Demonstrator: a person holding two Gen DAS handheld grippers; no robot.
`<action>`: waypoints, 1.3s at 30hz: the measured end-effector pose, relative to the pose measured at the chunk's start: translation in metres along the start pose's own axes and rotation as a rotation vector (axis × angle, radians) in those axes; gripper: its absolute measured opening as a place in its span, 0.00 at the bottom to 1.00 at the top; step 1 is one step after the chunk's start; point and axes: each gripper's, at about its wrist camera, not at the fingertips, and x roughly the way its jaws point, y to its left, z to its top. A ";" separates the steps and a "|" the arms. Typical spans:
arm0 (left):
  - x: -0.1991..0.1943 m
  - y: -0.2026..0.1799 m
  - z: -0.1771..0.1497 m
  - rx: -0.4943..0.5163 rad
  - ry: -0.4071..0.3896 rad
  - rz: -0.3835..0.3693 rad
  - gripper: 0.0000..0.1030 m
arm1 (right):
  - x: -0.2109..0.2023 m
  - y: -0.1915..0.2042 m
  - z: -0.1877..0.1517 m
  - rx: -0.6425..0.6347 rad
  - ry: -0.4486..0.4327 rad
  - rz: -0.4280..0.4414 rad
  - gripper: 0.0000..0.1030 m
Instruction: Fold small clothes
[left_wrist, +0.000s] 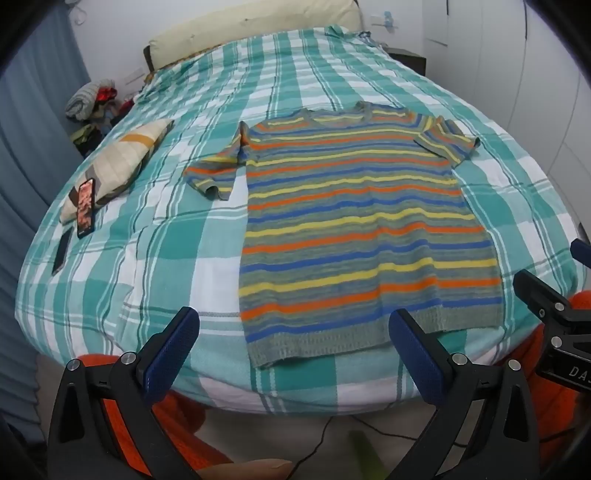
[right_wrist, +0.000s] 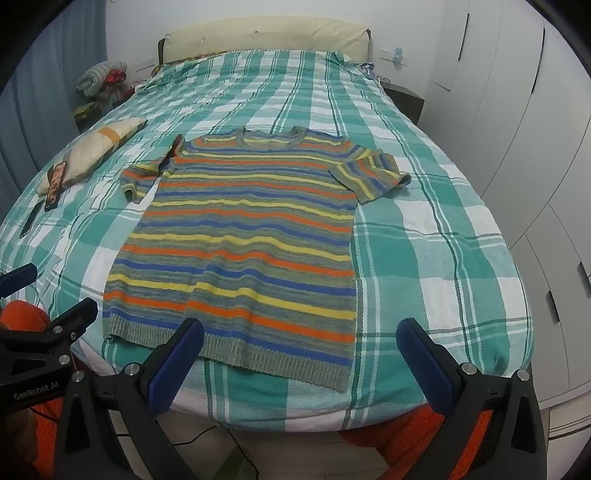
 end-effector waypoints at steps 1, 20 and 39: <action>0.000 0.002 -0.001 0.001 -0.001 -0.002 0.99 | 0.000 0.000 0.000 0.000 0.001 0.000 1.00; -0.001 0.003 0.000 -0.002 -0.001 -0.004 0.99 | 0.003 -0.002 -0.003 -0.003 0.004 -0.004 1.00; 0.000 0.003 -0.001 0.001 0.003 0.000 0.99 | 0.005 -0.004 -0.002 -0.009 0.016 -0.018 1.00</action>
